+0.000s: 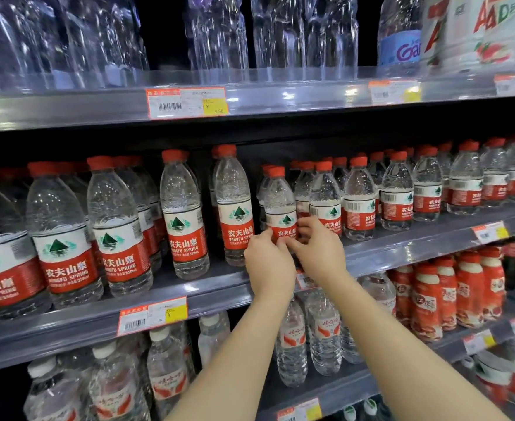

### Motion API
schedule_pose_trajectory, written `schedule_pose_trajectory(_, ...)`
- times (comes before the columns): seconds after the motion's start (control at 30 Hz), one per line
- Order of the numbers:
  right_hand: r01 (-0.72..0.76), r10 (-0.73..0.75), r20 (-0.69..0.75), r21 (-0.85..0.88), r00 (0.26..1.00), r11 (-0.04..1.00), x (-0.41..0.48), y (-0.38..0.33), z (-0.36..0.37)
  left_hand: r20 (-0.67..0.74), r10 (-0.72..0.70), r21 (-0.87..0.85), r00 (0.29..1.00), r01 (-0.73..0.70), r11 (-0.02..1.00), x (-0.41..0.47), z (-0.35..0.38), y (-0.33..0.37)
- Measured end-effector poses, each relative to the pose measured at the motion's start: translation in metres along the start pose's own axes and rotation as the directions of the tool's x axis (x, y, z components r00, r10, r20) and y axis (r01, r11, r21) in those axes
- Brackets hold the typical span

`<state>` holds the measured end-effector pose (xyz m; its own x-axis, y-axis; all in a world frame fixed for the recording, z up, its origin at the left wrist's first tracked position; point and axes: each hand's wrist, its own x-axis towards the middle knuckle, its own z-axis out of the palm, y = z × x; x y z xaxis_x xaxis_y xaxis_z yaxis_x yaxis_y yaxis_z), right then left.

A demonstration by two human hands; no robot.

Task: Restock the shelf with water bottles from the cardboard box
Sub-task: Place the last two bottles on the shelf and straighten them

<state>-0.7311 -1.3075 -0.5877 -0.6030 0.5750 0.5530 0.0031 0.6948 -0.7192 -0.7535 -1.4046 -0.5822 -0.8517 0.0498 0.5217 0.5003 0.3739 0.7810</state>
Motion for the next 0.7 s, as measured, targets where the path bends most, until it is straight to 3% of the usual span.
schedule_pose_trajectory(0.17,0.000,0.000,-0.004,-0.031,1.000,1.000,-0.0022,0.0036,0.0035,0.001,-0.010,-0.018,1.000,0.010,1.000,0.0006,0.0025,-0.0023)
schedule_pose_trajectory(0.5,-0.023,0.022,-0.025,-0.062,0.999,0.998,-0.0060,0.0011,0.0032,0.005,0.055,0.107,0.998,-0.055,0.993,-0.0037,0.0047,-0.0047)
schedule_pose_trajectory(0.7,0.055,-0.053,0.020,-0.092,0.998,0.994,-0.0059,0.0059,0.0020,-0.056,0.047,0.062,0.997,-0.044,0.997,-0.0004,0.0093,-0.0074)
